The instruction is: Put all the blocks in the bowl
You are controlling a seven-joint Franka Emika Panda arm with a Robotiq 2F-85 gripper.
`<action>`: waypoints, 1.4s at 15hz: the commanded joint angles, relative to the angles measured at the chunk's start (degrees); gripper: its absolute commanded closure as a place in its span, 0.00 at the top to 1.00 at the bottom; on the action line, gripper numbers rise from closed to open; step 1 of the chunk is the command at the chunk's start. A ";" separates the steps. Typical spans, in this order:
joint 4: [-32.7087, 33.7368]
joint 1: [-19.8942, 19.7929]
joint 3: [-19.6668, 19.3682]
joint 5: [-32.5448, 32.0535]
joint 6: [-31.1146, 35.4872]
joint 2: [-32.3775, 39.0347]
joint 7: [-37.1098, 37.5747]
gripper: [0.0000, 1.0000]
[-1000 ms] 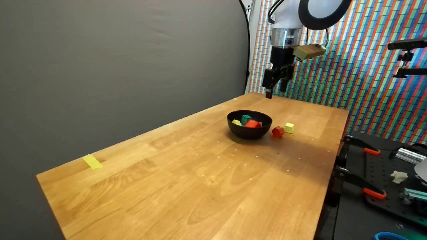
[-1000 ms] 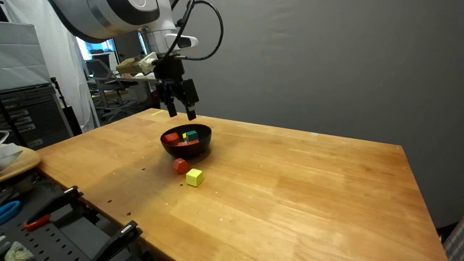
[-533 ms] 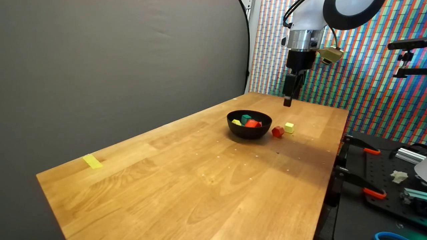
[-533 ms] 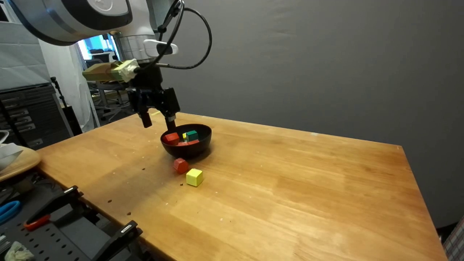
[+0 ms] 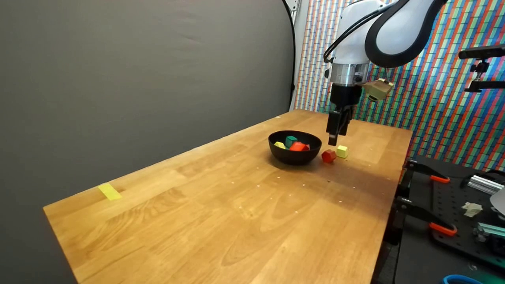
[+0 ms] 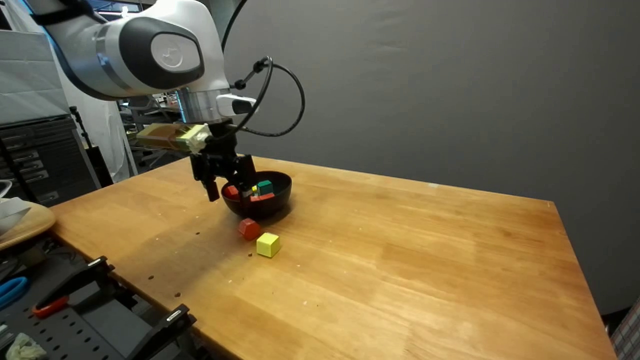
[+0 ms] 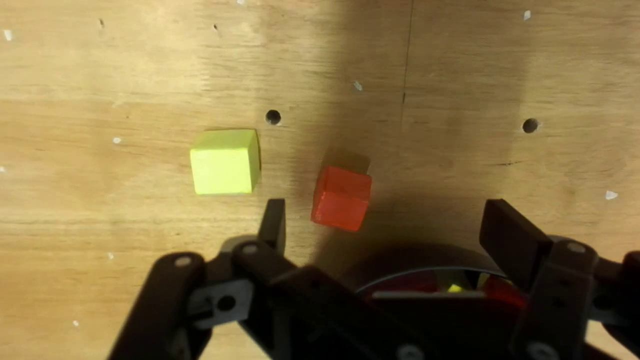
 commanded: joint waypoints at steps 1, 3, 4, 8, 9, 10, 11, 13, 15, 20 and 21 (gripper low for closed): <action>5.81 -0.36 -1.00 -0.72 1.40 7.79 -0.06 1.00; 7.47 -0.20 -1.71 -0.87 0.51 10.03 -0.43 1.00; 8.16 -0.19 -1.86 -0.57 0.24 10.98 -0.68 1.00; 9.80 -0.22 -2.01 0.41 0.28 13.76 -0.98 0.80; 9.88 -0.23 -1.98 0.53 0.21 14.06 -1.01 0.63; 9.77 -0.19 -2.13 0.46 0.01 13.91 -0.83 0.55; 9.60 -0.16 -2.18 0.44 0.00 13.66 -0.71 0.46; 9.22 -0.88 -1.53 1.85 -0.27 13.23 -1.52 0.33; 8.60 -1.08 -1.44 2.70 0.08 12.95 -1.31 0.26; 6.98 -0.92 -1.61 4.58 0.99 11.19 -0.25 0.31; 6.62 -0.78 -1.56 4.80 0.34 9.99 -0.12 0.30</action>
